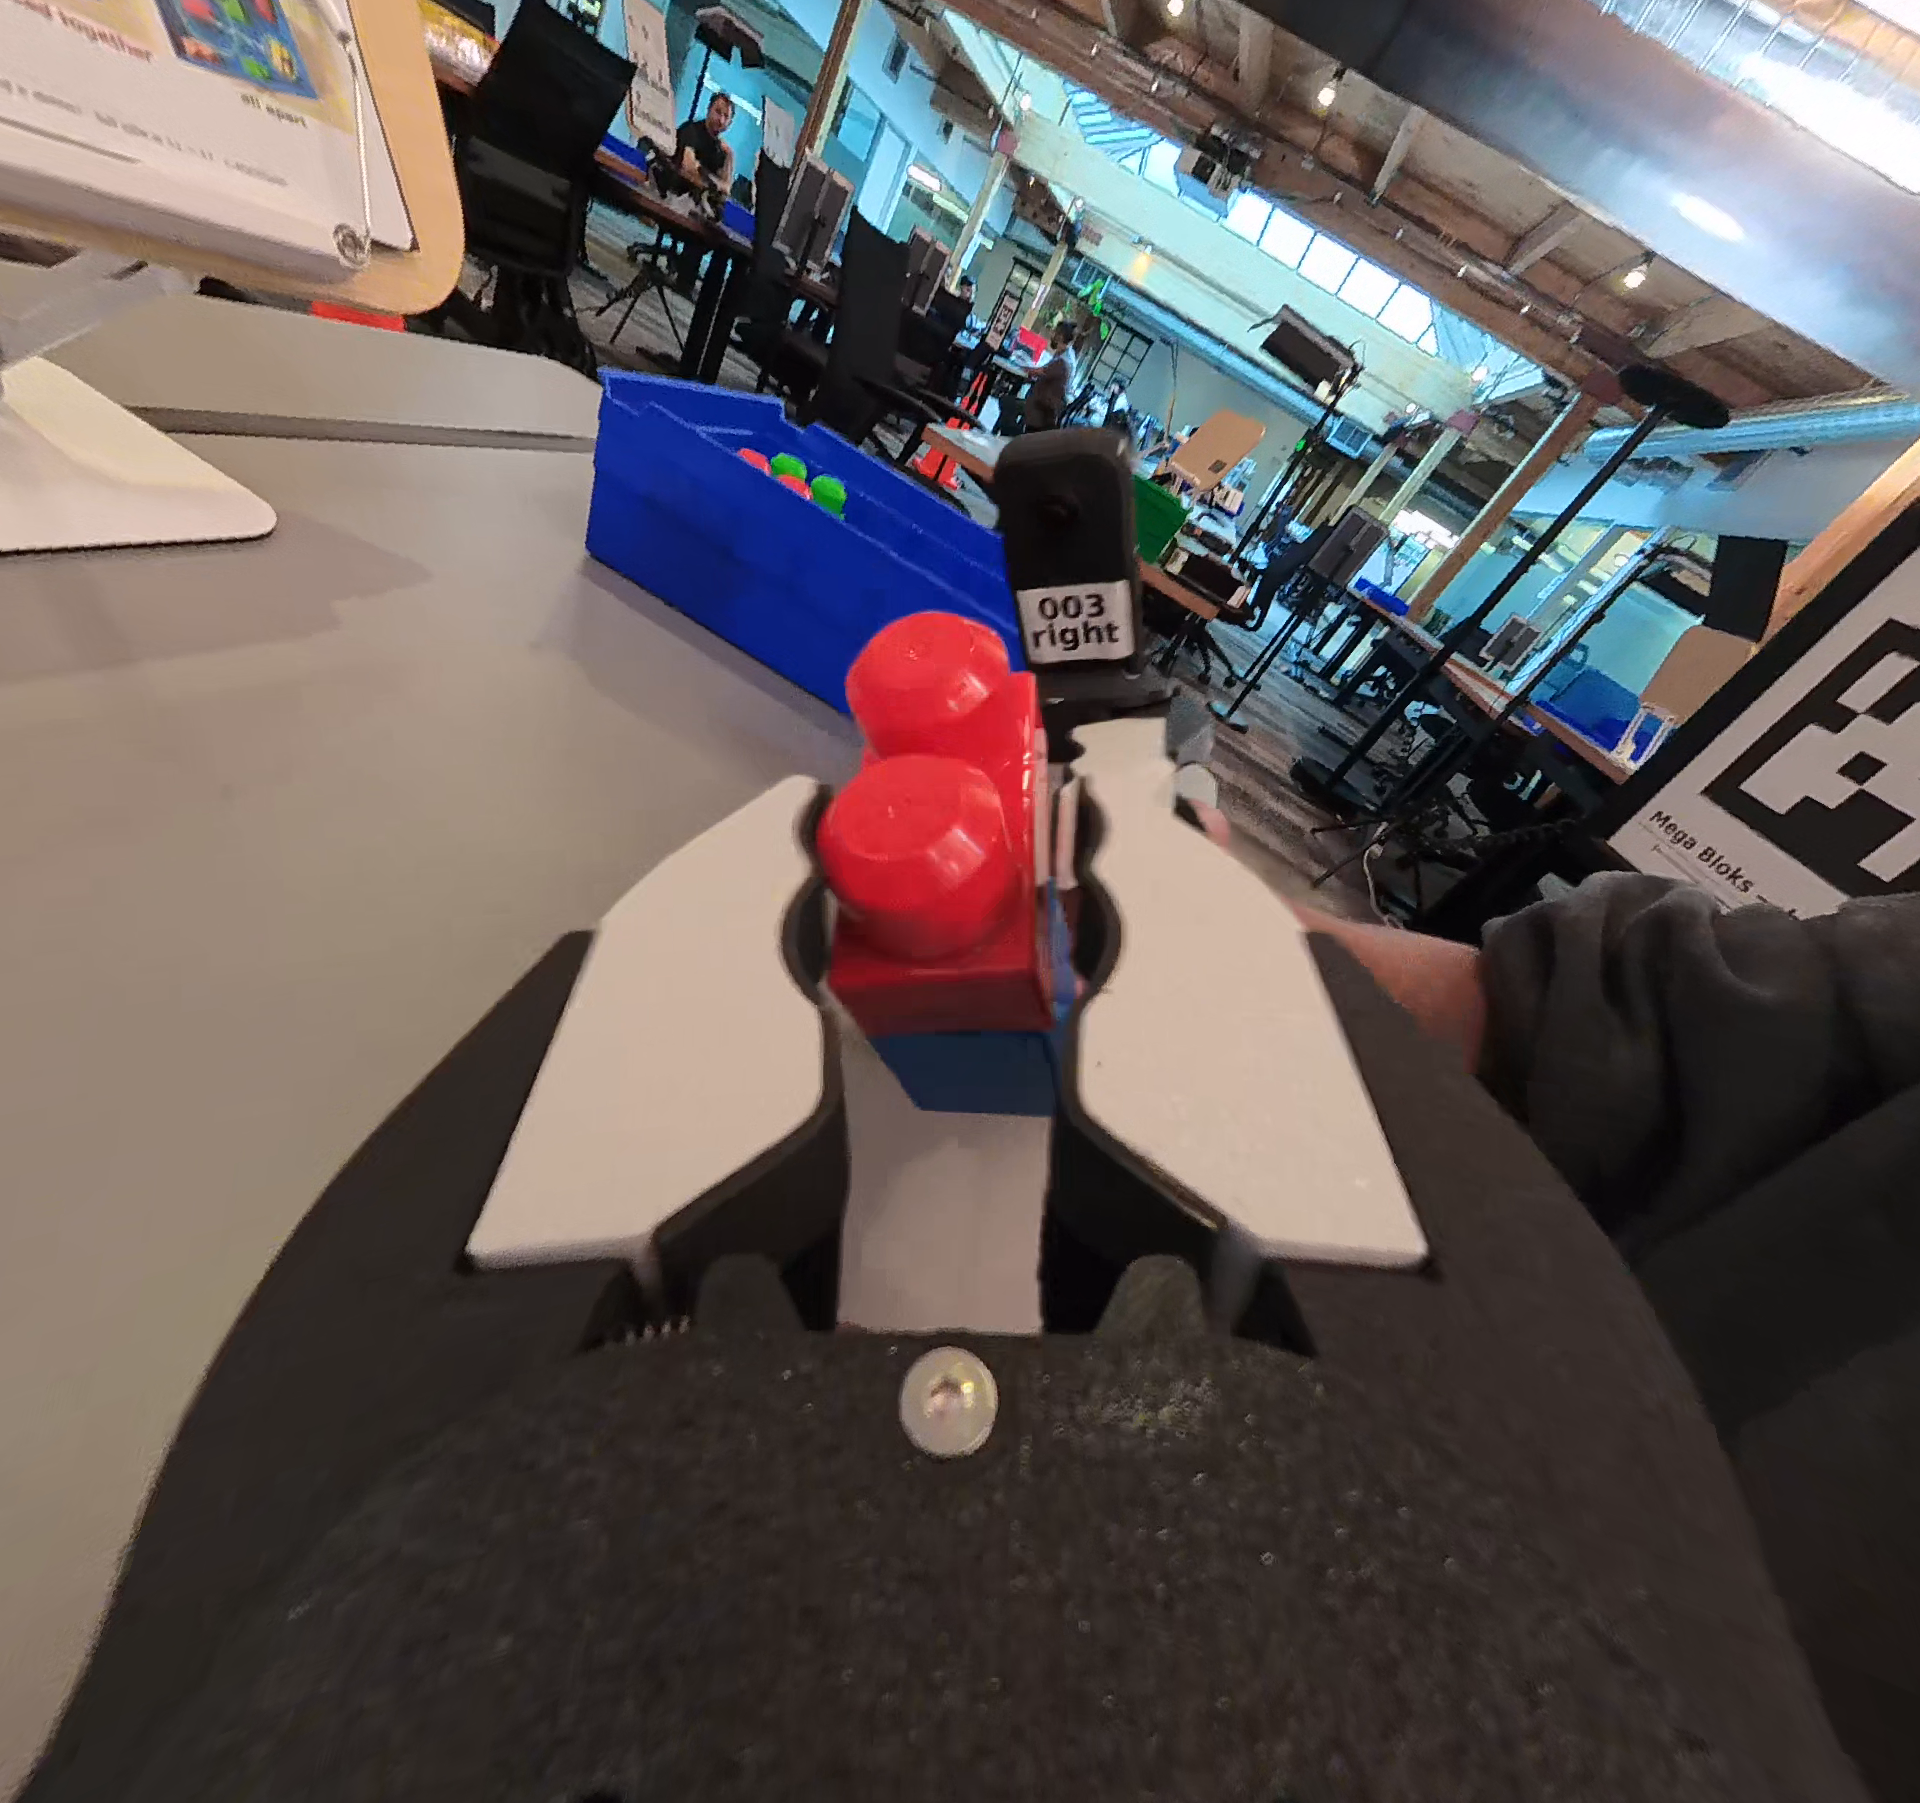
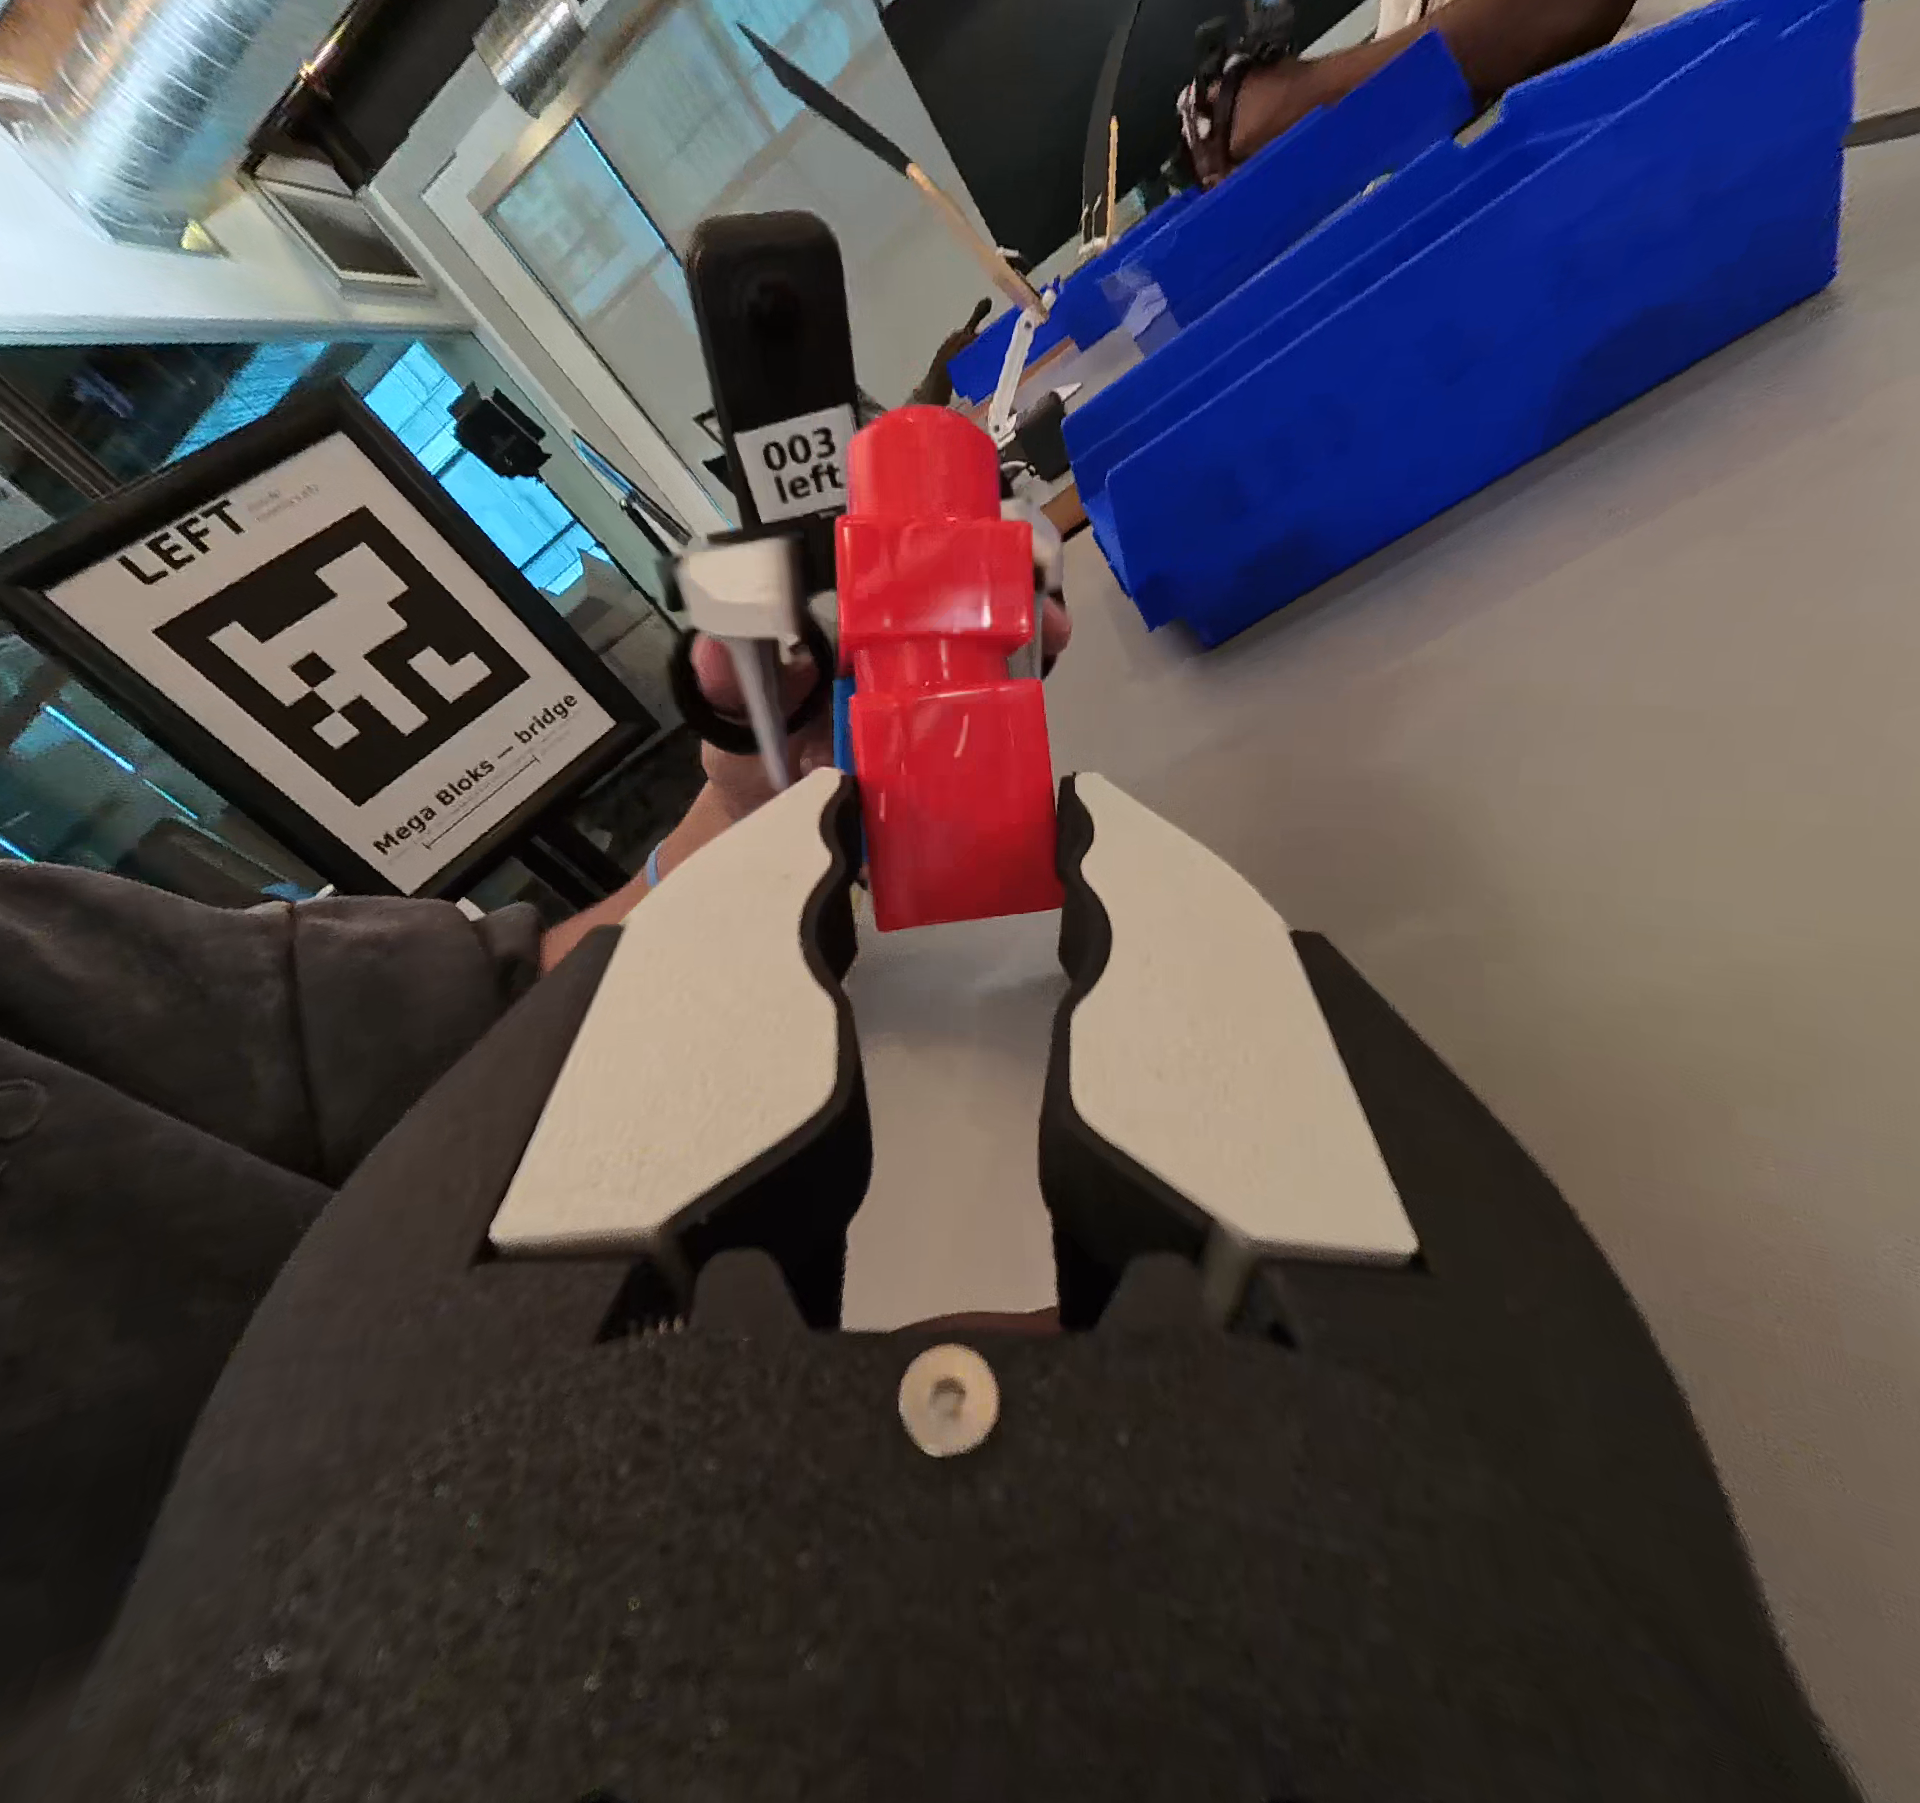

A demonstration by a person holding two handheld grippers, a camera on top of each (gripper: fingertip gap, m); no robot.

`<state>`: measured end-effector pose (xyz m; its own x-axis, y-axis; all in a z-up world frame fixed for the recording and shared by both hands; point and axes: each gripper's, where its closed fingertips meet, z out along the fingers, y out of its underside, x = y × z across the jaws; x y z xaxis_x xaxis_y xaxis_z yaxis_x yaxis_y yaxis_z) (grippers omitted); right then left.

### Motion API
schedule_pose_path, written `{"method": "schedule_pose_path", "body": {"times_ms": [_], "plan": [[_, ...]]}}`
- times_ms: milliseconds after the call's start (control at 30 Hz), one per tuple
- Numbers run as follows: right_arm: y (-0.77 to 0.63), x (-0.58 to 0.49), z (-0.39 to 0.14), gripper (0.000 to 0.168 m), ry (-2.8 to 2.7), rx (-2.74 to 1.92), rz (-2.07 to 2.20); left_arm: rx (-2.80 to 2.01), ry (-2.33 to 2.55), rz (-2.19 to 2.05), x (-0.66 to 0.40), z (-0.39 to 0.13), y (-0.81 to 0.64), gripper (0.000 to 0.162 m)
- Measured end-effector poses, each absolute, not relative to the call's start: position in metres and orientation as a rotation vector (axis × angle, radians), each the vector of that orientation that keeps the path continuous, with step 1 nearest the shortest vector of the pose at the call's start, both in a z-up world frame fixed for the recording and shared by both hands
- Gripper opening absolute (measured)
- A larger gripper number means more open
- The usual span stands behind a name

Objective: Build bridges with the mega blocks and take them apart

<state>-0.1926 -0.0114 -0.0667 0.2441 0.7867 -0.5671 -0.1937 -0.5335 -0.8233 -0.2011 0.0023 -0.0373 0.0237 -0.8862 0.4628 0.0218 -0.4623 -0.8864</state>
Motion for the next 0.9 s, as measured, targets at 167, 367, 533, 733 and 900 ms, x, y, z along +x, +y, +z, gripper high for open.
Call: {"method": "schedule_pose_path", "body": {"times_ms": [167,367,533,733,900], "plan": [[-0.012,-0.198,-0.074,0.036,-0.579,-1.698,1.428,-1.599,0.949,-1.523,-0.203,-0.046,0.003,0.036],[-0.016,-0.202,-0.087,0.035,-0.593,-1.765,1.441,-1.681,1.032,-1.478,-0.207,-0.062,-0.001,0.036],[-0.018,-0.21,-0.091,0.034,-0.561,-1.753,1.54,-1.699,1.087,-1.429,-0.212,-0.07,-0.003,0.036],[-0.011,-0.207,-0.09,0.034,-0.476,-1.718,1.586,-1.687,1.0,-1.497,-0.209,-0.074,0.002,0.036],[-0.006,-0.201,-0.076,0.034,-0.423,-1.658,1.577,-1.653,0.941,-1.575,-0.206,-0.066,0.003,0.036]]}}
